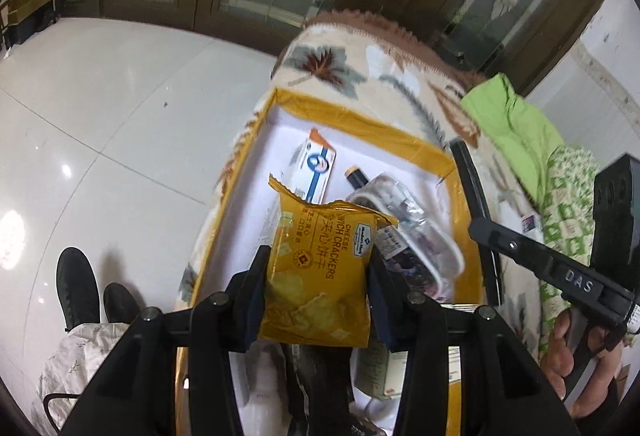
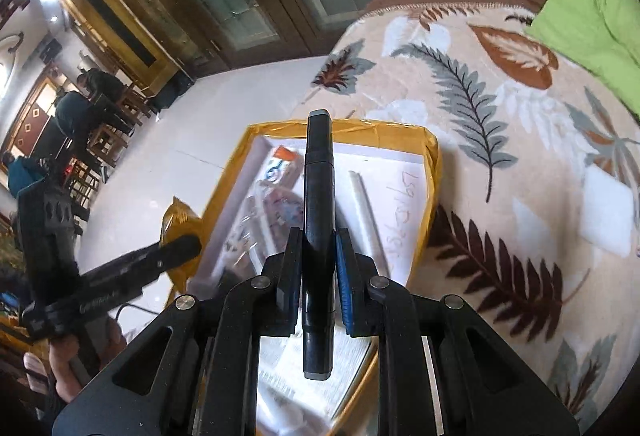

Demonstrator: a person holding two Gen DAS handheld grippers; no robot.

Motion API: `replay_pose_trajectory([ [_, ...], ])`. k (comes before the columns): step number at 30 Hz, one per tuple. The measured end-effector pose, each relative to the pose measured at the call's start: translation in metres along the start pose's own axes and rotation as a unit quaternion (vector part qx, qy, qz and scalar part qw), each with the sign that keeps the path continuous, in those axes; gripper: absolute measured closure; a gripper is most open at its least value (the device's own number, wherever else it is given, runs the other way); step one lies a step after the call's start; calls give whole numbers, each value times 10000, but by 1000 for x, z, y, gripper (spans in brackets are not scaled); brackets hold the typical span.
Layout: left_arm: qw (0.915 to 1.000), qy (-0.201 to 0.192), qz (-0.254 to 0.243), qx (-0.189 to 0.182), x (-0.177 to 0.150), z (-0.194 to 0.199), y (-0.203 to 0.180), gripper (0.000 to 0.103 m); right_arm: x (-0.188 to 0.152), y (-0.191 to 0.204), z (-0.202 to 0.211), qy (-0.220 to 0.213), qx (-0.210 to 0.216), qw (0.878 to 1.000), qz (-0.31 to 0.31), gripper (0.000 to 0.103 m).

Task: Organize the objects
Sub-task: 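Carry the yellow cracker packet over the tray with the left tool, then lower the cracker packet into the tray and open the left tool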

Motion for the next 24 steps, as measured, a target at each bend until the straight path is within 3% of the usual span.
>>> replay_pose_trajectory([
  [7,9996,236,-106,87,-4,-21,-4,58,4,-6,-28,202,-193,9996,-6,88],
  [17,9998,192,-8,21,4,-27,-2,58,11,-7,-47,289,-711,9969,150,88],
  [24,9999,138,-27,-20,3,-29,-3,56,11,-6,-56,347,-816,9959,179,88],
])
Point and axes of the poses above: each gripper's, at about its wrist camera, not at the fingertips, and z roughly against the way its jaws point, y to its left, x to its top, the point moved 1 cm from there along -z, roughly the way its jaws point, and after that the axes turned 11 degrees about y, right-handed, at the moved point
